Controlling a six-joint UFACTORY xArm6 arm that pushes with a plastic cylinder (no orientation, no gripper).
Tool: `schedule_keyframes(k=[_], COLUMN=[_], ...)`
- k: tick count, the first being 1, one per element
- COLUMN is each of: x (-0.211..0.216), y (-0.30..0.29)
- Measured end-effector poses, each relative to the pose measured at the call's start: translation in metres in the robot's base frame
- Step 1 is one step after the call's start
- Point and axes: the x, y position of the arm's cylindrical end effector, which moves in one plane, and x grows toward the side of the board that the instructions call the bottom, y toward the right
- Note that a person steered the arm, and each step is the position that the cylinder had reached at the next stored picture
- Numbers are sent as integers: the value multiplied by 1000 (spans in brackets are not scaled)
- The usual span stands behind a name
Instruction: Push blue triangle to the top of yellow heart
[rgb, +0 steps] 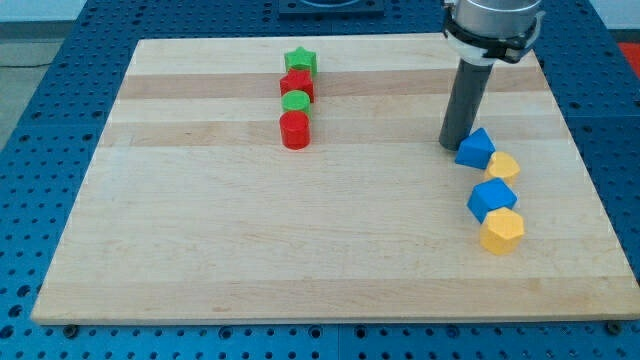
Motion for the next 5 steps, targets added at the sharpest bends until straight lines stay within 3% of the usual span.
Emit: schedule_keyframes(k=[5], x=[21], y=[-11])
